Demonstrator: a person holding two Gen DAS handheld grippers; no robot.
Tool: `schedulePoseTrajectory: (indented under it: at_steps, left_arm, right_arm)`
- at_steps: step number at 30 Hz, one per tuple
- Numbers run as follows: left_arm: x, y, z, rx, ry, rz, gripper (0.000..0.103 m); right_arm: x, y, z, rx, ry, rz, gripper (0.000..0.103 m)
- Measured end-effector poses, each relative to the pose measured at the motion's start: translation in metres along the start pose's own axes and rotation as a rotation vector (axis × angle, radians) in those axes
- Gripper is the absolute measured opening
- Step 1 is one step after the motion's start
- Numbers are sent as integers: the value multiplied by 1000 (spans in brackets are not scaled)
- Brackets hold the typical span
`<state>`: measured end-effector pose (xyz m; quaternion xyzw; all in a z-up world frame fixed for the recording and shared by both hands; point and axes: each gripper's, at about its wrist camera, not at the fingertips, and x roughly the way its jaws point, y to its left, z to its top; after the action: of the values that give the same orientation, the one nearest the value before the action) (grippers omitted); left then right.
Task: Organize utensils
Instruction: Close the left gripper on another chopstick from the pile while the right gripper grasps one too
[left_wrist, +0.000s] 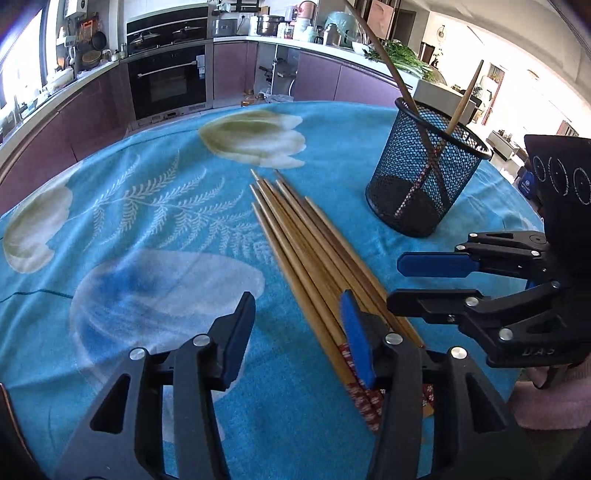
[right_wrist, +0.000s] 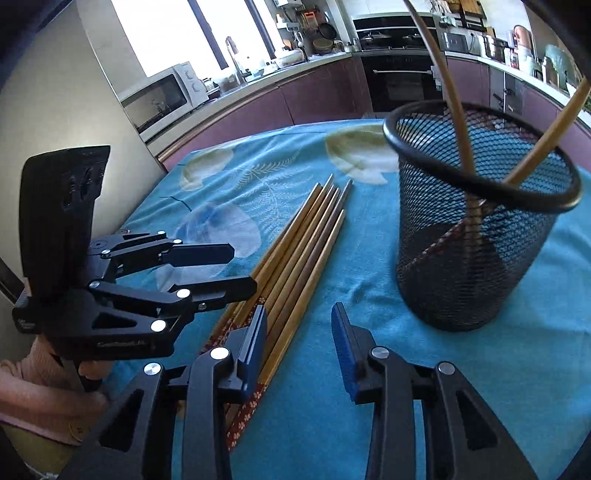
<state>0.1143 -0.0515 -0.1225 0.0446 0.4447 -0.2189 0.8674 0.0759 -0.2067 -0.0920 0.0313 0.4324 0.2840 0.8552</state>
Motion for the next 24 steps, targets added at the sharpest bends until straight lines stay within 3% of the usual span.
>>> schedulePoseTrajectory:
  at_steps: [7, 14, 19, 24]
  left_arm:
    - [-2, 8, -4, -16, 3, -29, 44]
    - [-4, 16, -5, -38, 1, -53, 40]
    - [-3, 20, -6, -39, 13, -38, 29]
    - [-1, 20, -3, -31, 24, -27, 30]
  right_arm:
    - [2, -2, -3, -7, 7, -48, 26]
    - [4, 1, -1, -29, 11, -95, 25]
    - [8, 5, 2, -40, 12, -120, 24]
    - [14, 7, 6, -47, 10, -150, 22]
